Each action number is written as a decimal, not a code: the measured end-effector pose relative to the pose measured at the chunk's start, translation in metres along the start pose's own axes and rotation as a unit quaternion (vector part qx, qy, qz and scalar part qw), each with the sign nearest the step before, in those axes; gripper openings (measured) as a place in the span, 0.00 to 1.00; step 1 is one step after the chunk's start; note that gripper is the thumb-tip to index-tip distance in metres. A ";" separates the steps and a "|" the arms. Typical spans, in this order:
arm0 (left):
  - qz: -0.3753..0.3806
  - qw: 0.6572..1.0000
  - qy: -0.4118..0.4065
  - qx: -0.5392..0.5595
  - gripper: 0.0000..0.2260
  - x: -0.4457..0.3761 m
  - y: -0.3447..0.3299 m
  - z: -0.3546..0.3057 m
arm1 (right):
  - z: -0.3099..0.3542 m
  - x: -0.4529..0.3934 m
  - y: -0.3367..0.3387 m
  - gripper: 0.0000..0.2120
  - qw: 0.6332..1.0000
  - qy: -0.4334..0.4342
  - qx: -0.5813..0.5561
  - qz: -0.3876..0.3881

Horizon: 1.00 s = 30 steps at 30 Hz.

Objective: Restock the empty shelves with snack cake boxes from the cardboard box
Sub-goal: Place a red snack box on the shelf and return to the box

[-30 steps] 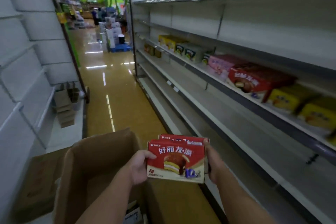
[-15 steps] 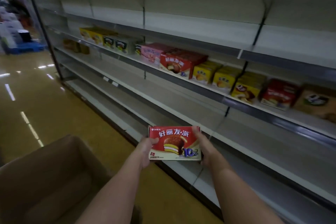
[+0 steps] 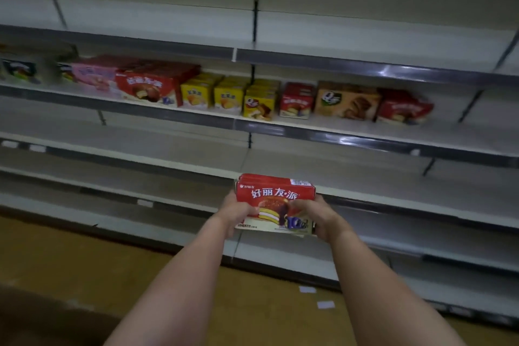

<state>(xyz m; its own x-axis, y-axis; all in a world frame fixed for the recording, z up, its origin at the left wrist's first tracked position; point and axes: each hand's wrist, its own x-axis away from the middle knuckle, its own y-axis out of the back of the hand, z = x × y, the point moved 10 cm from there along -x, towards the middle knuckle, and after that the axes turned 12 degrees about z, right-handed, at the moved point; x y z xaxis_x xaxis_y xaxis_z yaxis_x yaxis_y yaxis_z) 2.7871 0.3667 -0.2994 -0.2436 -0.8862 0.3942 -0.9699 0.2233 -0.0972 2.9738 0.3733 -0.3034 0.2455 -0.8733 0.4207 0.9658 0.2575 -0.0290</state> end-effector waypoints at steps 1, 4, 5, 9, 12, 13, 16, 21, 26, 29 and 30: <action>0.005 1.000 0.001 -0.009 0.20 -0.005 -0.016 -0.002 | -0.001 0.007 0.015 0.21 1.000 0.001 -0.005 -0.008; 0.018 0.999 -0.004 -0.027 0.20 -0.025 -0.064 -0.008 | -0.001 0.027 0.064 0.21 0.999 0.016 -0.020 -0.044; 0.023 0.999 -0.004 -0.033 0.20 -0.031 -0.085 -0.009 | -0.003 0.035 0.085 0.22 0.997 0.024 -0.031 -0.061; 0.033 0.998 -0.001 -0.046 0.19 -0.055 -0.154 -0.009 | -0.010 0.065 0.154 0.22 0.993 0.044 -0.053 -0.097; 0.049 0.997 0.005 -0.067 0.21 -0.073 -0.208 -0.006 | -0.022 0.086 0.203 0.18 0.991 0.032 -0.069 -0.107; 0.054 0.996 0.008 -0.074 0.21 -0.079 -0.229 -0.006 | -0.026 0.093 0.223 0.17 0.990 0.027 -0.074 -0.114; 0.064 0.994 0.007 -0.085 0.19 -0.095 -0.282 -0.005 | -0.036 0.109 0.272 0.16 0.988 0.021 -0.073 -0.134; 0.098 0.989 -0.007 -0.109 0.22 -0.115 -0.367 -0.010 | -0.045 0.133 0.350 0.22 0.982 0.001 -0.064 -0.176; 0.107 0.986 -0.033 -0.121 0.28 -0.138 -0.423 -0.024 | -0.033 0.147 0.412 0.21 0.979 0.007 -0.046 -0.196; 0.086 0.987 -0.050 -0.123 0.29 -0.154 -0.440 -0.036 | -0.017 0.147 0.438 0.21 0.976 0.029 -0.036 -0.211; 0.077 0.988 -0.057 -0.124 0.29 -0.161 -0.444 -0.040 | -0.011 0.145 0.446 0.21 0.976 0.036 -0.035 -0.212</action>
<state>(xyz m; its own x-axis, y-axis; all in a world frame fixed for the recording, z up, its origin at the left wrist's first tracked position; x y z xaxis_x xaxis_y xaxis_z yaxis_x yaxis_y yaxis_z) 3.2566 0.4265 -0.2829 -0.4005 -0.8706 0.2859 -0.8944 0.4393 0.0848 3.4410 0.3572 -0.2658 -0.1756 -0.9222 0.3445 0.9844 -0.1608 0.0713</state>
